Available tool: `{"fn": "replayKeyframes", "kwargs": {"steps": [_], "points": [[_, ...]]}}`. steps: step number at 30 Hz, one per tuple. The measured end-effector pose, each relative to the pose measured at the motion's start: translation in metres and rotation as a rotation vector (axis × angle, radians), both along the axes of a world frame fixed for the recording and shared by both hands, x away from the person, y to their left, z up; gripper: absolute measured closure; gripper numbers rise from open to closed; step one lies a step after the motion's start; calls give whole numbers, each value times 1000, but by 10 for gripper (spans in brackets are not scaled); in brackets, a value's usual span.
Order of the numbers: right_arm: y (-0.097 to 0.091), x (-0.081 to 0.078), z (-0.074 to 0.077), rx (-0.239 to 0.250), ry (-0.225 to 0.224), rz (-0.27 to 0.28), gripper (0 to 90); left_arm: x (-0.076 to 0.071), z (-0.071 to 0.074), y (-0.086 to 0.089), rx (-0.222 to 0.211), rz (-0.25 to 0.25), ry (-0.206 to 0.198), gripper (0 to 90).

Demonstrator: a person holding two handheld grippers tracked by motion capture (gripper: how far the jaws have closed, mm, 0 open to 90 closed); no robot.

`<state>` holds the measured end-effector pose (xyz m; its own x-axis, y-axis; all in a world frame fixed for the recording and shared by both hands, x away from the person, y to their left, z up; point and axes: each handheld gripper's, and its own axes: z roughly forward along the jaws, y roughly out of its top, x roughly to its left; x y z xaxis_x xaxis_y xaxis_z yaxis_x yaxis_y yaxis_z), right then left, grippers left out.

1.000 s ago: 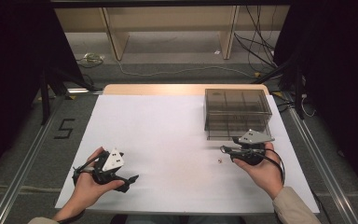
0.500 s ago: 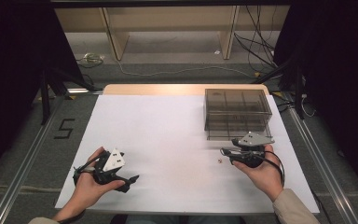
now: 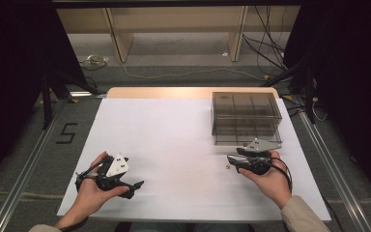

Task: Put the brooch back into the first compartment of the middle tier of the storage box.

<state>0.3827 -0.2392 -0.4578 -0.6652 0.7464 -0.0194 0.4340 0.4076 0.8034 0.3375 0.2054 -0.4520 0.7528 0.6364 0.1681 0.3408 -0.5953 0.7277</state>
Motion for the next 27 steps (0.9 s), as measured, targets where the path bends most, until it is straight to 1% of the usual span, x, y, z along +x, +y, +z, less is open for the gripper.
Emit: {"fn": "replayKeyframes", "kwargs": {"steps": [1,4,6,11,15,17,21,25,27], "points": [[0,0,-2,-3,3,5,496,0,0,-1,-3,2,-1,66],[-1,1,-6,-3,24,9,510,-1,-1,-2,10,-3,0,66],[-1,2,-9,2,38,14,518,0,-1,-2,6,1,-1,66],[4,5,-19,-6,76,33,545,0,-1,-1,8,-3,4,66],[11,6,-23,-23,86,32,568,-1,-1,0,1,2,0,66],[14,5,-25,-40,91,33,586,-1,-1,0,2,0,0,66],[16,5,-28,-57,98,32,614,-1,-1,-1,5,-2,-1,66],[20,4,-33,-87,105,37,637,-1,-1,-1,4,-2,0,66],[21,4,-33,-91,106,32,648,-1,-1,-1,3,-2,0,66]]}}
